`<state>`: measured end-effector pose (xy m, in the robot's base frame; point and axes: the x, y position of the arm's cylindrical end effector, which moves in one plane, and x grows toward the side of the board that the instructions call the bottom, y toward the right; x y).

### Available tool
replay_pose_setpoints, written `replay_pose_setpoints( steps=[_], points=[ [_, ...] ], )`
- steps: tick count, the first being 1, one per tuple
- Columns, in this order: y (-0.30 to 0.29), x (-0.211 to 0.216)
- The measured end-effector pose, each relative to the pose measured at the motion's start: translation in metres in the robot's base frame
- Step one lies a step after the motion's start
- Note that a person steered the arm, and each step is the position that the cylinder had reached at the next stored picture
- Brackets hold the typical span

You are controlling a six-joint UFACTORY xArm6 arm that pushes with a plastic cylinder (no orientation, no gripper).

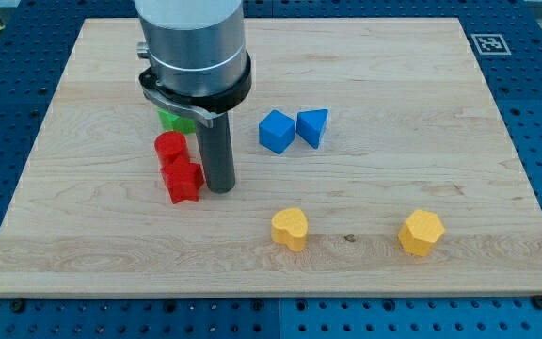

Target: Move the yellow heart to the bottom of the blue cube

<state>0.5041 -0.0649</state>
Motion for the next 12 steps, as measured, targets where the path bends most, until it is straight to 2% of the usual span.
replay_pose_setpoints(
  steps=[3,5,9,12],
  points=[
    [-0.030,0.002],
    [0.009,0.002],
    [0.028,0.094],
    [0.039,0.097]
  ],
)
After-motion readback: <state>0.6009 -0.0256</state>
